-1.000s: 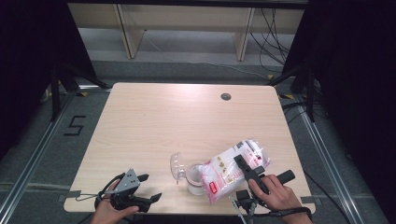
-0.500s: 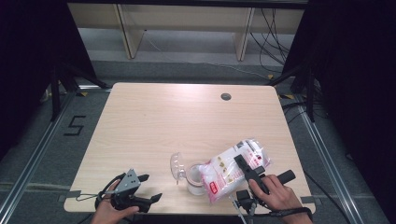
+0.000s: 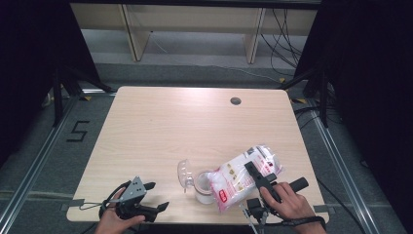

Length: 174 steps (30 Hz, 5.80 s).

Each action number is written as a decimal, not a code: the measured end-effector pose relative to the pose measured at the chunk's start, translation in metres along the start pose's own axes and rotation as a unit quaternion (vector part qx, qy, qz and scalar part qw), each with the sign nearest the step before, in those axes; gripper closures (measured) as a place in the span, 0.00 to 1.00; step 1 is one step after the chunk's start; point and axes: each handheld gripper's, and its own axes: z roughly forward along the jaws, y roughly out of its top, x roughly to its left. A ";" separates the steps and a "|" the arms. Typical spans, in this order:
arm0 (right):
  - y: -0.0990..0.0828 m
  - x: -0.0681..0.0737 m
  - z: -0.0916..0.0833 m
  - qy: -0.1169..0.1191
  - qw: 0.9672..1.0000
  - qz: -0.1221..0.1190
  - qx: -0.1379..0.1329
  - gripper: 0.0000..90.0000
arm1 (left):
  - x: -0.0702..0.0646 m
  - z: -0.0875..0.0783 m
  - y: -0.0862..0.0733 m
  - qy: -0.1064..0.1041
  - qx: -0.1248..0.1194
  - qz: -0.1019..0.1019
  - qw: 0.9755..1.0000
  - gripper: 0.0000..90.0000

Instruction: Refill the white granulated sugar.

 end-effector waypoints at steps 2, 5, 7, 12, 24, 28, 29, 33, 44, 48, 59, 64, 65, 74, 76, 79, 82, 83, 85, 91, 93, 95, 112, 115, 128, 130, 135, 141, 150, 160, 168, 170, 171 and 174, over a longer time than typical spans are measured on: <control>0.000 0.000 0.000 -0.001 1.000 0.001 0.000 0.70 | 0.000 0.000 0.000 -0.001 -0.001 -0.001 1.000 0.19; 0.000 0.000 0.000 -0.001 1.000 0.003 0.001 0.70 | 0.001 -0.001 0.000 -0.002 0.001 0.002 1.000 0.19; 0.000 0.000 0.000 0.000 1.000 0.001 0.000 0.71 | 0.002 0.000 0.000 -0.003 -0.004 0.009 1.000 0.19; 0.000 0.000 0.000 -0.001 1.000 0.002 0.000 0.71 | 0.000 0.000 0.000 0.000 -0.002 0.000 1.000 0.19; -0.001 -0.001 0.000 0.001 1.000 0.001 -0.001 0.71 | 0.000 0.000 0.000 0.001 -0.003 -0.001 1.000 0.19; -0.002 -0.002 0.000 -0.003 1.000 -0.007 -0.008 0.71 | 0.000 0.000 0.000 -0.001 -0.001 -0.002 1.000 0.19; -0.002 -0.002 0.001 -0.003 1.000 -0.006 -0.008 0.71 | 0.000 0.000 0.000 0.000 -0.003 -0.002 1.000 0.19; -0.002 -0.002 0.001 -0.002 1.000 -0.005 -0.009 0.72 | 0.000 0.000 0.000 -0.001 -0.002 -0.001 1.000 0.19; -0.002 -0.002 0.000 -0.004 1.000 -0.006 -0.009 0.72 | 0.001 -0.001 0.000 -0.001 0.001 0.003 1.000 0.19; -0.003 0.000 -0.001 0.002 1.000 0.009 -0.002 0.72 | 0.001 -0.001 0.000 -0.001 0.001 0.003 1.000 0.19; -0.003 0.001 0.000 0.004 1.000 0.010 -0.002 0.72 | 0.002 -0.001 0.001 -0.001 0.001 0.011 1.000 0.20; -0.003 0.001 -0.001 0.011 1.000 0.013 0.002 0.72 | 0.001 -0.001 0.000 -0.001 0.002 0.002 1.000 0.20; -0.003 0.001 -0.001 0.011 1.000 0.015 0.003 0.72 | 0.001 -0.001 0.000 -0.001 0.002 0.001 1.000 0.20; -0.003 0.001 -0.001 0.002 1.000 0.009 -0.001 0.72 | 0.001 -0.001 0.000 0.000 0.002 0.001 1.000 0.20; -0.003 0.001 -0.001 0.002 1.000 0.009 0.000 0.72 | 0.001 -0.001 0.000 -0.001 0.002 0.001 1.000 0.20; -0.002 0.000 -0.001 0.001 1.000 0.009 0.000 0.72 | 0.001 -0.001 0.000 -0.001 0.001 0.005 1.000 0.20; -0.002 -0.002 0.000 -0.003 1.000 -0.007 -0.009 0.72 | 0.002 -0.001 0.001 -0.002 0.001 0.013 1.000 0.20; -0.002 -0.002 0.000 -0.003 1.000 -0.007 -0.009 0.72 | 0.002 -0.001 0.001 -0.001 0.002 0.014 1.000 0.20; -0.002 -0.002 0.000 -0.003 1.000 -0.007 -0.009 0.72 | 0.001 -0.001 0.000 -0.001 0.002 0.001 1.000 0.20; -0.003 0.000 -0.002 0.001 1.000 0.008 0.000 0.72 | 0.001 -0.001 0.000 -0.001 0.002 0.002 1.000 0.20; -0.003 0.000 -0.002 0.002 1.000 0.008 -0.001 0.72 | 0.001 -0.001 0.000 -0.002 0.001 0.003 1.000 0.20; -0.003 0.000 -0.002 0.002 1.000 0.007 -0.001 0.72 | 0.001 -0.001 0.000 -0.002 0.001 0.003 1.000 0.20; -0.002 -0.003 -0.002 -0.005 1.000 -0.010 -0.007 0.72 | 0.002 -0.001 0.001 -0.002 0.002 0.013 1.000 0.20; -0.002 -0.004 -0.002 -0.005 1.000 -0.011 -0.006 0.72 | 0.002 -0.001 0.001 -0.002 0.001 0.014 1.000 0.20; -0.001 -0.004 -0.004 0.003 1.000 -0.003 0.005 0.72 | 0.002 -0.001 0.001 -0.002 -0.001 0.013 1.000 0.20; -0.001 -0.004 -0.004 0.000 1.000 -0.004 0.002 0.72 | 0.002 -0.002 0.001 -0.001 0.002 0.013 1.000 0.20; 0.000 -0.004 -0.004 -0.004 1.000 -0.002 0.000 0.72 | 0.002 -0.001 0.001 -0.002 -0.001 0.013 1.000 0.20; -0.001 -0.004 -0.004 0.003 1.000 -0.003 0.002 0.72 | 0.002 -0.001 0.001 -0.002 0.002 0.013 1.000 0.20; -0.001 -0.004 -0.004 0.003 1.000 -0.003 0.002 0.73 | 0.000 0.000 0.000 -0.001 -0.001 -0.003 1.000 0.20; -0.001 -0.004 -0.004 0.004 1.000 -0.002 0.001 0.73 | 0.001 -0.001 0.001 -0.001 0.003 0.006 1.000 0.20; -0.001 -0.003 -0.005 0.005 1.000 -0.001 0.001 0.73 | 0.001 -0.002 0.000 0.004 0.000 0.000 1.000 0.20; -0.001 -0.003 -0.005 0.004 1.000 -0.002 0.001 0.73 | 0.001 -0.001 0.000 0.000 -0.001 0.004 1.000 0.20; -0.001 -0.004 -0.004 0.004 1.000 -0.002 0.000 0.73 | 0.001 -0.002 0.001 0.000 0.000 0.006 1.000 0.20; -0.001 -0.004 -0.004 -0.001 1.000 -0.006 -0.006 0.73 | 0.002 -0.001 0.000 -0.002 -0.004 0.014 1.000 0.20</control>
